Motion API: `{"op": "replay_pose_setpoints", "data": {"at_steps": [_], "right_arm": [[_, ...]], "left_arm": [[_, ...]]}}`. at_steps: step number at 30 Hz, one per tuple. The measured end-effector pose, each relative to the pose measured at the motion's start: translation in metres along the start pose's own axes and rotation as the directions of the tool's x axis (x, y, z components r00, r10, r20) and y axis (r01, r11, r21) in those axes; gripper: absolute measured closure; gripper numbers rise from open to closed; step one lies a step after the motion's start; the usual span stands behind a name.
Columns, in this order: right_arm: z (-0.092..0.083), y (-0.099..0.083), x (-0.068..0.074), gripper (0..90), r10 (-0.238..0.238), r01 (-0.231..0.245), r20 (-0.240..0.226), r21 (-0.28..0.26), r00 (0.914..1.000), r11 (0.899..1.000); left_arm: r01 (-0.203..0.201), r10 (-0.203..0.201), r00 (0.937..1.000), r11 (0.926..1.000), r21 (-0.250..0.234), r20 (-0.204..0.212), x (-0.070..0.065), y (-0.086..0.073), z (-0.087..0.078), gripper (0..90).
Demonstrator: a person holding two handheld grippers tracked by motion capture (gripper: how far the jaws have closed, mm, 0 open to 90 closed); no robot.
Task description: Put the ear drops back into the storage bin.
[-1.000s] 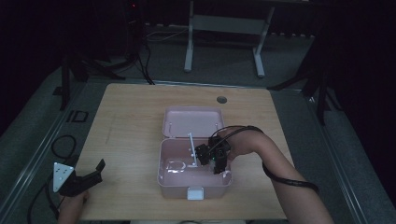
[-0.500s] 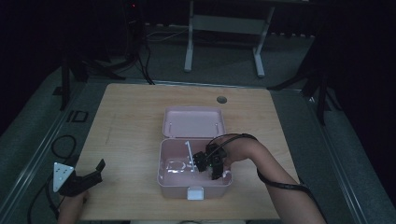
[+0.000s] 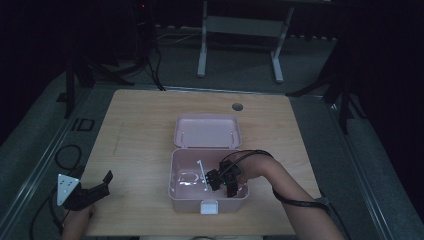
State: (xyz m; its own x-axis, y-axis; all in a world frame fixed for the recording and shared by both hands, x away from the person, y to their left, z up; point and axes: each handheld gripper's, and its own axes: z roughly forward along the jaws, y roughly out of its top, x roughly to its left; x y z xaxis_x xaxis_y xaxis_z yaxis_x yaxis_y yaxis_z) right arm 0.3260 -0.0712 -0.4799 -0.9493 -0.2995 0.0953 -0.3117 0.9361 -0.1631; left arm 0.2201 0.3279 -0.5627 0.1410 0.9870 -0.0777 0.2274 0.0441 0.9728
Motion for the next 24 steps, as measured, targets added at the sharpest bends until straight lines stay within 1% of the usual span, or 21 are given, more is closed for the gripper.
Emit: {"op": "replay_pose_setpoints", "data": {"at_steps": [2, 3, 5, 6, 7, 13, 15, 18, 22, 24], "right_arm": [[0.0023, 0.0004, -0.0002, 59.6, 0.0, 0.0, 0.0, 0.003, 1.0, 1.0], [0.0032, 0.0003, -0.0005, 59.6, 0.008, -0.008, 0.001, 0.0, 1.0, 1.0], [0.0047, 0.0002, -0.0018, 59.5, 0.035, -0.035, 0.001, 0.01, 0.9994, 0.999], [0.0049, 0.0004, -0.0019, 59.5, 0.033, -0.033, 0.008, 0.025, 0.9994, 0.999], [0.0057, 0.0005, -0.0021, 59.5, 0.034, -0.034, 0.014, 0.028, 0.9993, 0.999], [0.0065, 0.0013, -0.0027, 59.2, 0.035, -0.035, 0.014, 0.033, 0.9993, 0.999], [0.0069, 0.0015, -0.0032, 59.0, 0.05, -0.051, 0.012, 0.038, 0.9987, 0.998], [0.0072, 0.0027, -0.0036, 59.0, 0.052, -0.053, 0.018, 0.047, 0.9985, 0.998], [0.007, 0.0025, -0.0034, 58.2, 0.047, -0.048, 0.016, 0.043, 0.9988, 0.998], [0.0064, 0.0024, -0.0031, 57.2, 0.052, -0.053, 0.016, 0.031, 0.9985, 0.998]], "left_arm": [[0.0, 0.0, 1.0, 1.0, 0.001, 0.0, 0.0, 0.0, 0.0, 0.4], [0.0, 0.0, 1.0, 1.0, 0.0, 0.0, 0.0, 0.0, 0.0, 0.4], [0.0, 0.0, 1.0, 1.0, 0.001, 0.0, 0.0, 0.0001, 0.0001, 0.4], [0.0, 0.0, 1.0, 1.0, 0.002, 0.0, 0.0, 0.0001, 0.0001, 0.4], [0.0, 0.0, 1.0, 1.0, 0.001, 0.001, 0.0, 0.0001, 0.0001, 0.4], [0.0, 0.0, 1.0, 1.0, 0.001, 0.001, 0.0, 0.0001, 0.0001, 0.4], [0.0, 0.0, 1.0, 1.0, 0.001, 0.001, 0.0, 0.0001, 0.0002, 0.4], [0.0, 0.0, 1.0, 1.0, 0.001, 0.001, 0.0, 0.0001, 0.0001, 0.4], [0.0, 0.0, 1.0, 1.0, 0.001, 0.002, 0.0, 0.0, 0.0001, 0.4], [-0.001, 0.001, 1.0, 1.0, 0.0, 0.002, 0.0, 0.0, 0.0001, 0.4]]}}
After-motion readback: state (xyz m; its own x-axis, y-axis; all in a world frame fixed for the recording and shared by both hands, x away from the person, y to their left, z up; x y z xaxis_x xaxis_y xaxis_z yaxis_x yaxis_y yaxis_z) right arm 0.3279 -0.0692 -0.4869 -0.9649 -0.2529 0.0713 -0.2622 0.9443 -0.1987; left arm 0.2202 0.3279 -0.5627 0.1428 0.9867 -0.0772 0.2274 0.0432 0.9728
